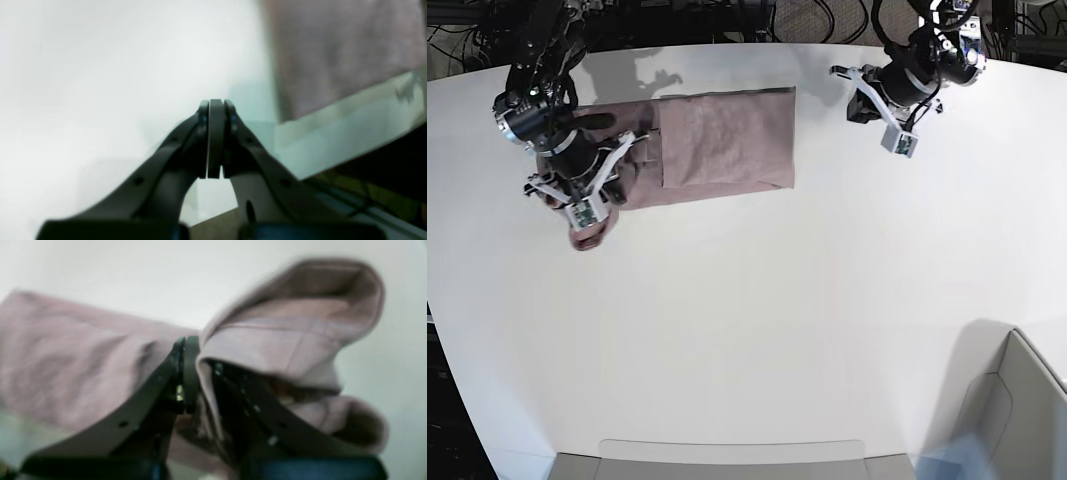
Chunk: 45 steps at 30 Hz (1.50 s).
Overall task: Fold the T-shirt properly
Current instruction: 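Release the left gripper and carry the other strip end over with the right gripper, then press and flatten the folded bundle with the right gripper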
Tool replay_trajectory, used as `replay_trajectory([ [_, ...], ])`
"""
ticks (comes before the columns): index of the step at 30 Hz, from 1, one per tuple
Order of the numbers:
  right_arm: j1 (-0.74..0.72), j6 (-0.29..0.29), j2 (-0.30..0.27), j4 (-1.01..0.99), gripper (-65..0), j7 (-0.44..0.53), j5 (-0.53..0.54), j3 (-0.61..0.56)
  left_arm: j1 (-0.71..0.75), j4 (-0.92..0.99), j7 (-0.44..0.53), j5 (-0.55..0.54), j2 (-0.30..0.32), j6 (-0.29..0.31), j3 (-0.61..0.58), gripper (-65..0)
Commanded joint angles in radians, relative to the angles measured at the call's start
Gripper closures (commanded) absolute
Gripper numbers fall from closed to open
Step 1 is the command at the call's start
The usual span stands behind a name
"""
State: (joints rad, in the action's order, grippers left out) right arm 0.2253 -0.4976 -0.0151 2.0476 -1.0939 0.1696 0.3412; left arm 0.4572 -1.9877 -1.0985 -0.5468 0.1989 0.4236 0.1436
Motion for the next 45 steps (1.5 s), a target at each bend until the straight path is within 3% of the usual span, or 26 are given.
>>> replay_trajectory([
  [1, -0.007, 0.003, -0.003, 0.017, 0.0, 0.022, 0.005, -0.012, -0.007, -0.014, 0.016, -0.012, 0.004, 0.005, 0.026, 0.0],
  [6, 0.001, 0.026, 0.039, 0.017, 0.0, 0.022, -0.002, -0.126, -0.005, -0.011, 0.016, -0.012, 0.004, 0.005, 0.084, 0.0],
  [11, -0.008, 0.179, 0.034, 0.017, 0.0, 0.022, -0.002, -0.305, -0.005, -0.011, 0.016, -0.012, 0.006, 0.005, 0.083, 0.0],
  [14, -0.022, 0.23, 0.043, 0.008, 0.0, 0.024, -0.035, -0.385, -0.005, -0.011, 0.016, -0.012, 0.006, 0.005, 0.08, 0.0],
  [20, -0.03, 0.23, 0.088, 0.0, 0.0, 0.057, -0.212, -0.532, -0.008, -0.002, 0.016, -0.012, 0.006, 0.005, 0.083, 0.0],
  [25, -0.053, 0.234, 0.108, -0.12, 0.0, 0.102, -0.318, -0.637, -0.011, 0.011, 0.016, -0.012, 0.006, 0.005, 0.08, 0.0],
  [30, -0.068, 0.234, 0.103, -0.193, 0.0, 0.108, -0.333, -0.713, -0.011, 0.011, 0.019, -0.012, 0.006, 0.005, 0.081, 0.0],
  [34, -0.068, 0.234, 0.105, -0.181, -17.8, 0.11, -0.331, -0.776, -0.013, 0.011, 0.019, -0.012, 0.006, 0.005, 0.086, 0.0],
  [37, -0.065, 0.23, 0.1, -0.141, -26.5, 0.11, -0.331, -0.821, -0.013, 0.012, 0.019, -0.012, 0.006, 0.005, 0.086, 0.0],
  [43, -0.062, 0.228, 0.097, -0.06, -29.6, 0.11, -0.331, -0.819, -0.015, 0.012, 0.019, -0.012, 0.004, 0.005, 0.08, 0.0],
  [45, -0.059, 0.228, 0.089, -0.015, -29.5, 0.11, -0.331, -0.761, -0.015, 0.012, 0.019, -0.012, 0.003, 0.005, 0.08, 0.0],
])
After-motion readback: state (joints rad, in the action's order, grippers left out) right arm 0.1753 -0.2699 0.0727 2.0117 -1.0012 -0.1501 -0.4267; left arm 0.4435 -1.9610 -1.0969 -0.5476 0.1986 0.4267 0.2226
